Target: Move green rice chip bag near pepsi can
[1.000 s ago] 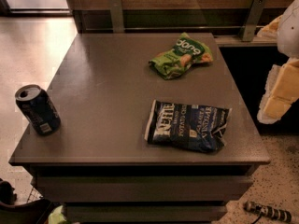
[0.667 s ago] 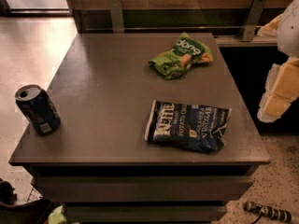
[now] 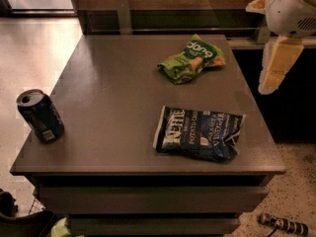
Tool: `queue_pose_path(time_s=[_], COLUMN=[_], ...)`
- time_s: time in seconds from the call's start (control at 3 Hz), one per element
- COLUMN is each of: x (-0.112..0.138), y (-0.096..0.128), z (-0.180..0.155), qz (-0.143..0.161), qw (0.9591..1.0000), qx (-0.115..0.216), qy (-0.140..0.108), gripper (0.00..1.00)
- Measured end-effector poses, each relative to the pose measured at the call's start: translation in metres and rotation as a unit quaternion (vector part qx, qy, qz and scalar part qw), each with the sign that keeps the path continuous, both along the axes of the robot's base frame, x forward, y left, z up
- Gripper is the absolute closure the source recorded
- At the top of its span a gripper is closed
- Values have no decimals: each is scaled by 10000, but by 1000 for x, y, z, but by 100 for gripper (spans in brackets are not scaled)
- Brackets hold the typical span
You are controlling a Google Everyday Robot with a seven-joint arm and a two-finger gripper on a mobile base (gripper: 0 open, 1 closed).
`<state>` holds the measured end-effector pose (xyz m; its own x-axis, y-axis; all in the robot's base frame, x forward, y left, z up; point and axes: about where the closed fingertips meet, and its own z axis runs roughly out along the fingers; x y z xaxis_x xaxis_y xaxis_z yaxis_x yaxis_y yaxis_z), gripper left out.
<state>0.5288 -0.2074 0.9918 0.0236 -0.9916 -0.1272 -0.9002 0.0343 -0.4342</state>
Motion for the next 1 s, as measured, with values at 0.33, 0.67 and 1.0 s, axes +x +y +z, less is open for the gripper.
queue_pose_path(time_s=[0.33, 0.67, 1.0], x=[58, 104, 136], y=[16, 39, 55], z=[-1, -11, -33], qz=[587, 913, 904], qw=[9980, 9955, 9958], qx=[-138, -60, 130], qy=[-174, -232, -105], gripper=[0, 0, 0])
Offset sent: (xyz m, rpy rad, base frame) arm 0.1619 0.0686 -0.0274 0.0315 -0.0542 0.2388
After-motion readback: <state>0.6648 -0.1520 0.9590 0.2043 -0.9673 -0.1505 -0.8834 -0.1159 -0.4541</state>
